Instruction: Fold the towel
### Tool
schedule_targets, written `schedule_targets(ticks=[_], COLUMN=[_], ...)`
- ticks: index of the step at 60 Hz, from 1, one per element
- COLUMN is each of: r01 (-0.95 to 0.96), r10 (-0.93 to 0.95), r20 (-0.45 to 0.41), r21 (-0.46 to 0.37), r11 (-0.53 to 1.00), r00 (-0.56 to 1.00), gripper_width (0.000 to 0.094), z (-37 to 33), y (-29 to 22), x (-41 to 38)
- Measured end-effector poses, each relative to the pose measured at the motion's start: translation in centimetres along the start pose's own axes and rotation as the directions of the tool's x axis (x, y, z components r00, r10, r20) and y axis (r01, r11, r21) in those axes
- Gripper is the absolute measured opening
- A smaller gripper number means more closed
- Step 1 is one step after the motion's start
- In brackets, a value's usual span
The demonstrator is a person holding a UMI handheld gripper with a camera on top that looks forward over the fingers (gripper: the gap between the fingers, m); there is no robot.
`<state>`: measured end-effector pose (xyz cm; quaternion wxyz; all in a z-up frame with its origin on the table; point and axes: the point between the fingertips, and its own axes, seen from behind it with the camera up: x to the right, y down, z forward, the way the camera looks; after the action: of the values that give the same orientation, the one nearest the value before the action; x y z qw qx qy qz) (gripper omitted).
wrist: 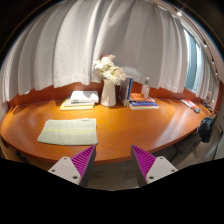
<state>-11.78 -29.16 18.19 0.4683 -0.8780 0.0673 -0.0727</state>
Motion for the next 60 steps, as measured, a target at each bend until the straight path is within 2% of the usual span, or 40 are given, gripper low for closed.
schedule_targets(ticks=[5, 14, 23, 34, 43, 47, 49, 53, 58, 60], r01=[0.035, 0.070, 0.111, 0.156, 0.171, 0.196, 0.205, 0.191, 0.188, 0.189], r10=[-0.034, -0.052, -0.077, -0.110, -0.126, -0.148, -0.164, -0.152, -0.157, -0.161], r20=[0.049, 0.191, 0.300, 0.337, 0.325, 0.298, 0.290, 0.273, 0.241, 0.233], r21=[-0.031, -0.090, -0.099, -0.111, -0.115, -0.138, -0.116, -0.123, -0.111, -0.105], r11=[0.999, 0.993, 0.989, 0.982, 0.979, 0.971, 0.972, 0.974, 0.976, 0.976], r00=[0.998, 0.980, 0.951, 0.935, 0.937, 0.943, 0.943, 0.950, 0.958, 0.959], gripper_width=[0.0684, 0.0686, 0.0691, 0.0681, 0.0642, 0.0589, 0.0551, 0.0463, 0.0292, 0.0194], z=[3.2, 6.3, 10.5, 17.2, 21.8, 23.3, 23.6, 23.8, 24.0, 24.0], y=[4.3, 6.6, 6.6, 5.1, 4.2, 4.8, 4.2, 4.4, 4.3, 4.3], x=[-8.6, -21.5, -33.2, -42.6, -46.1, -46.1, -45.9, -45.7, -44.9, -44.5])
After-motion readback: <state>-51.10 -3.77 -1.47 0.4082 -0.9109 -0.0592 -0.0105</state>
